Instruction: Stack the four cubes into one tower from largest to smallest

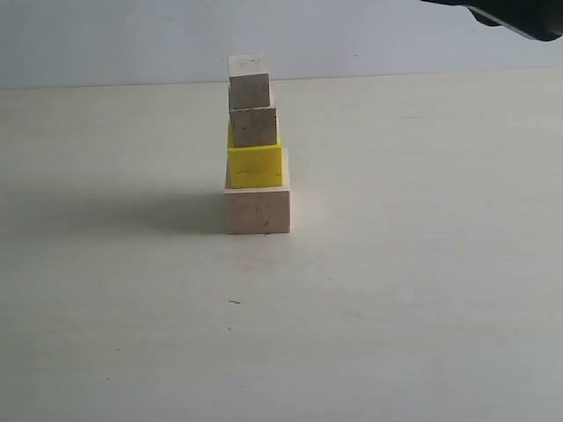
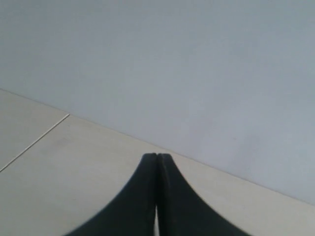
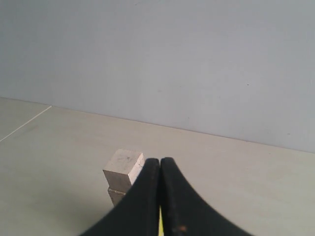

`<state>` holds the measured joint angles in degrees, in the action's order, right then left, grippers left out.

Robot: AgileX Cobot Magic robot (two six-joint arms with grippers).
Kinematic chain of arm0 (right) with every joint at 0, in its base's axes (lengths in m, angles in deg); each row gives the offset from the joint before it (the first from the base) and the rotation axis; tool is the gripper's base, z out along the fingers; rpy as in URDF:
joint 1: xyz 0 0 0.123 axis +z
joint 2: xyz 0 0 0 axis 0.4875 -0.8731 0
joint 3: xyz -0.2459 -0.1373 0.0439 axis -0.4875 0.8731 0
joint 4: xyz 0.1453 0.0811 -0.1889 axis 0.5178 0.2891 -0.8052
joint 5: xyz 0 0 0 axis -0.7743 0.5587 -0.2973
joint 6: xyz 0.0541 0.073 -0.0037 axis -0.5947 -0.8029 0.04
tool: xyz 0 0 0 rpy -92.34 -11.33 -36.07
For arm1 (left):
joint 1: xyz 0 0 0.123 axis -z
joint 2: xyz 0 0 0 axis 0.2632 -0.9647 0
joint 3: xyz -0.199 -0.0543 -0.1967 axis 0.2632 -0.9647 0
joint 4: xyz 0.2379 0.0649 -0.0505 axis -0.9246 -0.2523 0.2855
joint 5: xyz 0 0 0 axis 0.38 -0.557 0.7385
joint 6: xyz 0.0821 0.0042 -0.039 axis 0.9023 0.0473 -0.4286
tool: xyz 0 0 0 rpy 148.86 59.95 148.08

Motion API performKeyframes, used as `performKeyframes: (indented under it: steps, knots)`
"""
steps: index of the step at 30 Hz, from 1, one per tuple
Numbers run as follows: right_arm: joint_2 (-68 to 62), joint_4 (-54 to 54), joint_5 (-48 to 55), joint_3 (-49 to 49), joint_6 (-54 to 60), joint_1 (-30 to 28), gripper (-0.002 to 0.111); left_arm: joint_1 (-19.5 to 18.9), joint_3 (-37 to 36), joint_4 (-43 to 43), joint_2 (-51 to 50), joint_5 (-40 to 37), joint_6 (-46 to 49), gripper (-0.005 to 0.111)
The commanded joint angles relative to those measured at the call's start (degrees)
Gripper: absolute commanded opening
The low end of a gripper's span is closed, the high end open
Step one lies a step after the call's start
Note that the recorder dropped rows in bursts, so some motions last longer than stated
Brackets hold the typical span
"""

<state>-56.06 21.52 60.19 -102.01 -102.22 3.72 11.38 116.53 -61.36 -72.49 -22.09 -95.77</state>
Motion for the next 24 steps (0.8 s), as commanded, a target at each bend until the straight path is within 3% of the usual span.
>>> performKeyframes:
  steps: [1, 10, 12, 16, 20, 24]
  knots:
    - [0.3, -0.1, -0.5, 0.2, 0.1, -0.1, 0.0, -1.1, -0.3, 0.7, 3.2, -4.2, -0.1, 0.0]
    - [0.3, 0.1, -0.5, 0.2, 0.1, -0.1, 0.0, -1.1, -0.8, 3.2, 3.4, -4.8, -0.1, 0.0]
    - [0.3, 0.4, -0.5, 0.2, 0.1, -0.1, 0.0, -1.1, -4.3, 5.9, 3.4, -0.1, -0.1, 0.0]
    - [0.3, 0.6, -0.5, 0.2, 0.1, -0.1, 0.0, -1.2, -23.6, 9.3, 10.0, 21.3, 0.6, 0.0]
    - [0.3, 0.6, -0.5, 0.2, 0.1, -0.1, 0.0, -1.3, -34.2, 12.8, 15.7, 21.9, 10.9, 0.0]
    - [0.3, 0.6, -0.5, 0.2, 0.1, -0.1, 0.0, -1.3, -38.1, 12.8, 17.0, 21.9, 15.1, 0.0]
